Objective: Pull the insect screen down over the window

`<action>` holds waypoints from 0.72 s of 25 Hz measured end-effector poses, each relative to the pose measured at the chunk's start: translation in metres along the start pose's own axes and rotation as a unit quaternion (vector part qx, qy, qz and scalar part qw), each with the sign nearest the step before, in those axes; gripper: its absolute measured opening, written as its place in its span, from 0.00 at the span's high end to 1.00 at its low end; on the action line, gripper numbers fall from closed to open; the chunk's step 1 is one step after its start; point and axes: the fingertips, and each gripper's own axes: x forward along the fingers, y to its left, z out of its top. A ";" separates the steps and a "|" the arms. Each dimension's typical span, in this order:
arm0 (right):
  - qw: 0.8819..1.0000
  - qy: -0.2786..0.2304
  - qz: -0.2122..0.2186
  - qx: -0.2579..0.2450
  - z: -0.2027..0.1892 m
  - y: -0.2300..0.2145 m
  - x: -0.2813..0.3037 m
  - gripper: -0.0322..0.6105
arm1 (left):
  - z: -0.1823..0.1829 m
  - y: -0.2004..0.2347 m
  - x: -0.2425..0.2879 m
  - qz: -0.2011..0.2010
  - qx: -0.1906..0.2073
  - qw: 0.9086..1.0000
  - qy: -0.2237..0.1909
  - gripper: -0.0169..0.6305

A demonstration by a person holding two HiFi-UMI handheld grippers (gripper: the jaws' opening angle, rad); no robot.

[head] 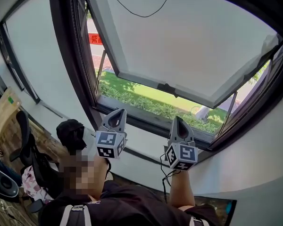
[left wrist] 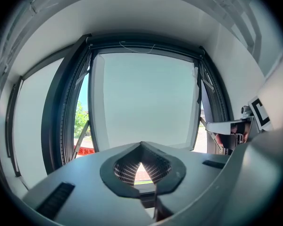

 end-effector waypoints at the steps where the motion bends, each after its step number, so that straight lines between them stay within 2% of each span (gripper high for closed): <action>1: 1.000 -0.002 -0.003 0.000 0.001 -0.002 0.003 0.94 | 0.000 0.002 0.006 -0.002 -0.001 1.000 0.000 0.96; 6: 0.999 -0.016 -0.021 0.031 0.004 -0.017 0.015 0.94 | 0.007 0.007 0.033 -0.023 0.000 1.000 -0.010 0.96; 9: 0.998 -0.021 -0.039 0.033 0.007 -0.019 0.021 0.94 | 0.013 0.011 0.048 -0.043 0.002 0.999 -0.015 0.96; 13: 0.999 -0.018 -0.047 0.008 0.008 -0.014 0.031 0.94 | 0.019 0.018 0.062 -0.069 0.015 0.997 -0.025 0.96; 18: 0.996 -0.011 -0.076 -0.053 0.011 -0.015 0.033 0.94 | 0.022 0.031 0.074 -0.092 0.070 0.993 -0.022 0.96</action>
